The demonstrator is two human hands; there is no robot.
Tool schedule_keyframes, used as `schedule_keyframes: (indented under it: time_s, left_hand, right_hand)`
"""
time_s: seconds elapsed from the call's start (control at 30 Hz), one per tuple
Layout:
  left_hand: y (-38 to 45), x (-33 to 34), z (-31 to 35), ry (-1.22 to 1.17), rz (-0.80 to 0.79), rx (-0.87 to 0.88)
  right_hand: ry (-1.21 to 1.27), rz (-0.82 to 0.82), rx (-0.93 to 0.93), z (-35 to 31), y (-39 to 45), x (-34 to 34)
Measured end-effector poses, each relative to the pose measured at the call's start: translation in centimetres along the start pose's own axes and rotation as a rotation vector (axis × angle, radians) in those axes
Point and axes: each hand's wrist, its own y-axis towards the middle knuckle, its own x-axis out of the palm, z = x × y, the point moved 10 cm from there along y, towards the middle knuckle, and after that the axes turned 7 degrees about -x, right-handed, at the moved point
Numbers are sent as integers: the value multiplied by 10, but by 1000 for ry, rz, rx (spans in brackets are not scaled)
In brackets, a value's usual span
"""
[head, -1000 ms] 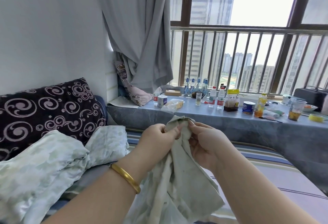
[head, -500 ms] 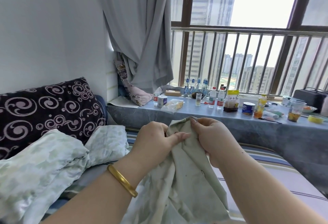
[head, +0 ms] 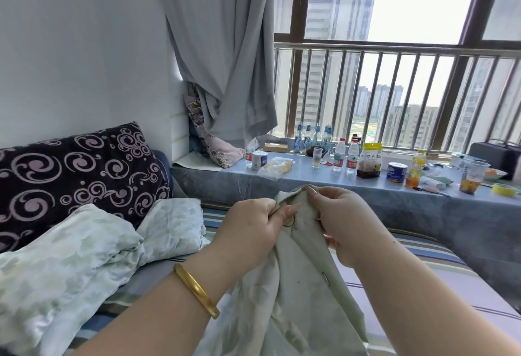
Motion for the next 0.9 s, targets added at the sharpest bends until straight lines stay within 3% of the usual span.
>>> schedule_keyframes:
  time_s: [0.1, 0.3, 0.43, 0.6, 0.77, 0.9]
  left_hand:
    - [0, 0, 2, 4, 3, 13]
    - [5, -13, -5, 69, 60, 21]
    - [10, -18, 0, 42, 78, 67]
    - [5, -2, 4, -26, -35, 74]
    - [7, -1, 5, -58, 17, 72]
    - [6, 4, 3, -117, -27, 7]
  right_hand:
    - [54, -39, 21, 3, -1, 5]
    - [511, -176, 213, 8, -14, 23]
    - [675, -191, 200, 20, -19, 34]
    - [656, -205, 147, 28, -23, 46]
    - [724, -183, 86, 26, -25, 53]
    - [565, -130, 75, 33, -27, 47]
